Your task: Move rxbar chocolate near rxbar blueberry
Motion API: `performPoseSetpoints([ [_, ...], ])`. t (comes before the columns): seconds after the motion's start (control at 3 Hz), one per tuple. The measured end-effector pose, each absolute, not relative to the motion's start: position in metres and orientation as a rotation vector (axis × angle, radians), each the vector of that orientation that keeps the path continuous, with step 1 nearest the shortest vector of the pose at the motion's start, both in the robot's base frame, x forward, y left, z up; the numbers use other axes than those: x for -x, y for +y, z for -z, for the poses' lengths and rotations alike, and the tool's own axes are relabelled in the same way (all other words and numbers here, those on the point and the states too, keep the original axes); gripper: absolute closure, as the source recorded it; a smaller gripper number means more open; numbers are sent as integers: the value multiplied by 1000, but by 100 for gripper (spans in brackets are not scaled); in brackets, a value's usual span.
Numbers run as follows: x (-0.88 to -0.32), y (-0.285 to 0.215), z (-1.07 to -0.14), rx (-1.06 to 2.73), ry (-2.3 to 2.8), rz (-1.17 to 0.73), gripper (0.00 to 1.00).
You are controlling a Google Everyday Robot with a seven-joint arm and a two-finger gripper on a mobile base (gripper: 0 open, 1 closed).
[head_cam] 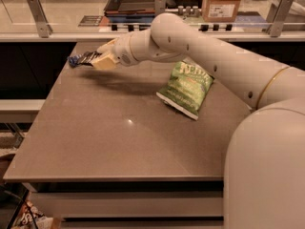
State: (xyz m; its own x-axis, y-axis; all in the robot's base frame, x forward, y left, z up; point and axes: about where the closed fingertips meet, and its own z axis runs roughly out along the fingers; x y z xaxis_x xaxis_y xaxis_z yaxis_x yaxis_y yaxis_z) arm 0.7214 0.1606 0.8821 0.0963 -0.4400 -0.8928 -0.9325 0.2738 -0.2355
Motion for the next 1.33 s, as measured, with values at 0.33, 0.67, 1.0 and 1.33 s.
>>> performPoseSetpoints([
  [0.33, -733, 163, -868, 1319, 1527, -616, 100],
  [0.67, -738, 165, -857, 1315, 1538, -638, 100],
  [1.0, -741, 169, -845, 1317, 1561, -658, 100],
  [1.33, -740, 172, -844, 1320, 1560, -661, 83],
])
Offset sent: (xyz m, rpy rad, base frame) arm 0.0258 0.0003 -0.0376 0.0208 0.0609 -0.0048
